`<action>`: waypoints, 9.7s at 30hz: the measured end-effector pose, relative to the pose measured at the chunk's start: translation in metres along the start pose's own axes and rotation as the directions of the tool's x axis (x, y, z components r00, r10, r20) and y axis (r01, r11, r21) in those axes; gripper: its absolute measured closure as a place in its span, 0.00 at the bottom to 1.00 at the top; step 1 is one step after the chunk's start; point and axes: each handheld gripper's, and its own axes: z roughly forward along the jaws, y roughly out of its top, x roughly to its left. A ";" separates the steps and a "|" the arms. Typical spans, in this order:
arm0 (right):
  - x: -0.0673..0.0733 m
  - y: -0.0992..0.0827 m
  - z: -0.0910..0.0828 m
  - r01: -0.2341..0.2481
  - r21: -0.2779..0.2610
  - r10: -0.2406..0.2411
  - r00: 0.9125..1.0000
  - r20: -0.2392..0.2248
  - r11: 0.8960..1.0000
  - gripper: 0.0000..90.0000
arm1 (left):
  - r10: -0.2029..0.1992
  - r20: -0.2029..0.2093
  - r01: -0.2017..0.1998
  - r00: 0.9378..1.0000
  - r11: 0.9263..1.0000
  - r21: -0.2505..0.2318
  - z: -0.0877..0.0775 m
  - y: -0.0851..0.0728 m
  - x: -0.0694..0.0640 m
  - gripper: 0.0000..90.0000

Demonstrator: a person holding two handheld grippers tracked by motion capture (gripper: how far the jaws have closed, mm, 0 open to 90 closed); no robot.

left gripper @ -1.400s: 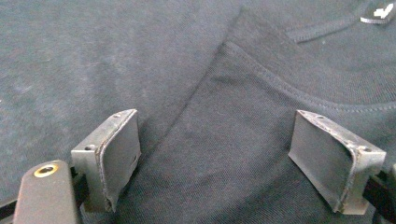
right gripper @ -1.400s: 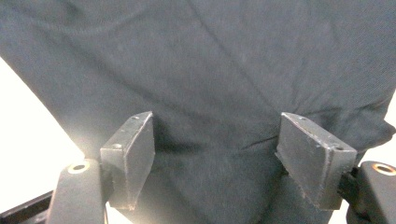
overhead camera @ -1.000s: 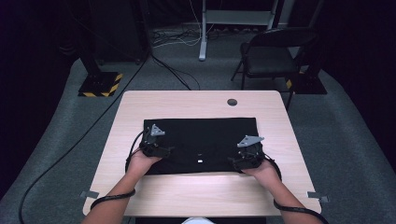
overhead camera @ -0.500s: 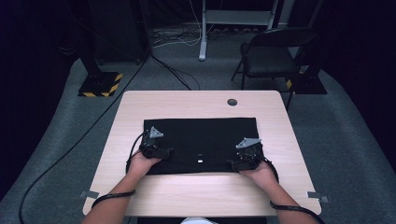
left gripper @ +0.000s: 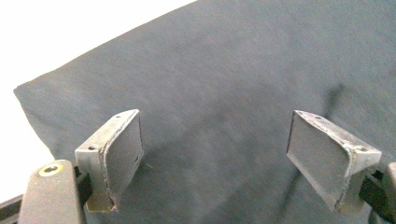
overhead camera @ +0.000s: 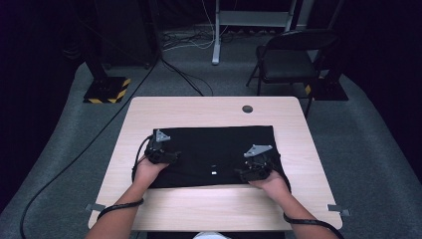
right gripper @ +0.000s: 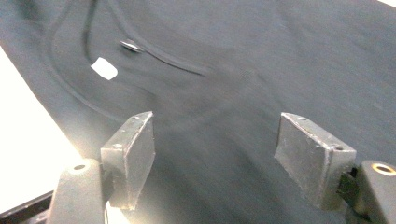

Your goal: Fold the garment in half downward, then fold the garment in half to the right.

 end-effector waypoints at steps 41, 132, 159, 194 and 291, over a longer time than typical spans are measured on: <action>0.020 0.012 0.017 -0.022 -0.002 0.022 1.000 0.007 1.000 0.33 | 0.021 0.077 -0.025 0.997 0.999 0.048 0.033 0.003 -0.008 0.19; 0.179 0.079 0.095 0.163 -0.191 -0.197 0.965 -0.174 0.968 0.43 | 0.055 0.139 -0.061 0.989 0.997 0.039 0.023 -0.007 0.018 0.20; 0.216 0.073 0.098 0.199 -0.225 -0.256 0.930 -0.265 0.954 0.43 | 0.058 0.136 -0.063 0.989 0.997 0.033 0.023 -0.008 0.017 0.20; 0.228 0.082 0.122 0.220 -0.142 -0.245 0.950 -0.192 0.965 0.75 | 0.047 0.135 -0.052 0.990 0.998 0.032 0.023 -0.008 0.017 0.20; 0.236 0.110 0.067 0.154 -0.307 -0.254 0.912 -0.321 0.939 0.93 | -0.008 -0.032 0.003 0.999 0.990 -0.140 -0.057 0.037 0.057 0.87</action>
